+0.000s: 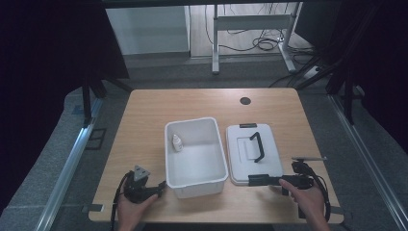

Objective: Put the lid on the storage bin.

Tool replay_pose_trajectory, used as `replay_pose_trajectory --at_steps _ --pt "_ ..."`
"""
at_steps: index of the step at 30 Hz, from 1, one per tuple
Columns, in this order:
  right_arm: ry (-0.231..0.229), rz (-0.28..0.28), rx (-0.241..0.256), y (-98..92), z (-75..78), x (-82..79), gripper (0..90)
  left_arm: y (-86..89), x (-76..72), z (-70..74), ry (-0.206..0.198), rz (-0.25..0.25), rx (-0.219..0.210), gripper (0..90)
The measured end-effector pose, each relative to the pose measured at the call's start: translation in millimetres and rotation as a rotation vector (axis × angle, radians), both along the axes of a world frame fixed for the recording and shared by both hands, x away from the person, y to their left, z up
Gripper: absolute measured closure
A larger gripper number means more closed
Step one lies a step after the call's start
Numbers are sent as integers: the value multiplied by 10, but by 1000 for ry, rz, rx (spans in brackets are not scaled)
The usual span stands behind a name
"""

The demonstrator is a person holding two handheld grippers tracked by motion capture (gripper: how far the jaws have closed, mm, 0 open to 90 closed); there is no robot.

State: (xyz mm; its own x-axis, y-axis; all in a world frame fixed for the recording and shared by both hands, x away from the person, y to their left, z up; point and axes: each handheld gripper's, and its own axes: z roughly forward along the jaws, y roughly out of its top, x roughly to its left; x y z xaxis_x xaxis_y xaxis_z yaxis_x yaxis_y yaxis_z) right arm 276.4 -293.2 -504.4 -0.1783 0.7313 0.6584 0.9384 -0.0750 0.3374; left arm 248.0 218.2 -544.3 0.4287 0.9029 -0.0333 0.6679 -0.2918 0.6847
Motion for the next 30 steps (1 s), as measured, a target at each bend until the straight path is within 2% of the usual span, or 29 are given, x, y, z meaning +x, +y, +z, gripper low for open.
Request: replay_pose_trajectory --at_steps 3,10,19,24,30 --pt "-24 14 -36 5 36 -1 398 5 -6 -2 -2 -7 -1 143" --pt "-84 9 -6 5 175 -77 398 56 -41 0 -6 -19 -6 165" --pt "-72 18 -22 30 142 -55 399 60 -22 0 -5 -22 -2 161" --pt "-95 4 -43 -49 144 -64 399 59 -25 0 -4 -22 -2 162" --pt "-107 -16 -35 -140 180 -80 399 58 -28 0 -4 -21 -3 161"
